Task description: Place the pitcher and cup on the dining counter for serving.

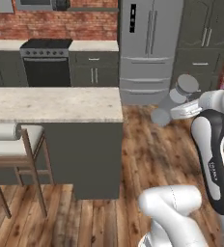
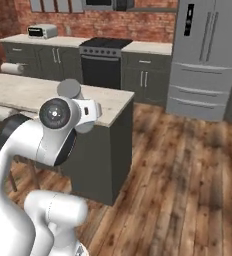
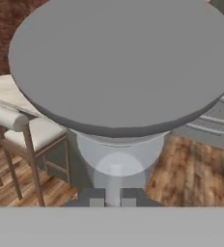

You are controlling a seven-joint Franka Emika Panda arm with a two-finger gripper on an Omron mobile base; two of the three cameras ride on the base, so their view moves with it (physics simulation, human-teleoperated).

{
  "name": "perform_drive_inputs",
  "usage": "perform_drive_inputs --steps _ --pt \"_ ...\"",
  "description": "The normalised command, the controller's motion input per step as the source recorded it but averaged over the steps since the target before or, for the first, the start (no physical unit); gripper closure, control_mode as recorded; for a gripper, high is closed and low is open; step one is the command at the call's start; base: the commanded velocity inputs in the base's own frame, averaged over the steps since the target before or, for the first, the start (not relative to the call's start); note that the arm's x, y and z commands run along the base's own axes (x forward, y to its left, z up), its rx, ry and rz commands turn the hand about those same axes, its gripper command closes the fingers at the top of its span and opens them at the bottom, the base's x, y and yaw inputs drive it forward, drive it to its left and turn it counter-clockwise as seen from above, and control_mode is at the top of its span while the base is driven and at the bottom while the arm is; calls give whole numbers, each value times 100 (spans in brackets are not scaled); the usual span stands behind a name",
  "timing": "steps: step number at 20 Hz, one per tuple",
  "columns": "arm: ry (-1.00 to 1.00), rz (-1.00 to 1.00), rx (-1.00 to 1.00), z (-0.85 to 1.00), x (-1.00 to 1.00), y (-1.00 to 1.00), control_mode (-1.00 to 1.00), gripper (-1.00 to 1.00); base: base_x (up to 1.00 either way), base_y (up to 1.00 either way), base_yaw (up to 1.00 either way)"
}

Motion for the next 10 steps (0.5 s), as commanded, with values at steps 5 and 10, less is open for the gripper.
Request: perform_drive_inputs --steps 5,10 --pt "0 0 0 0 0 0 100 100 81 12 61" --pt "0 0 0 0 0 0 100 100 59 -9 22"
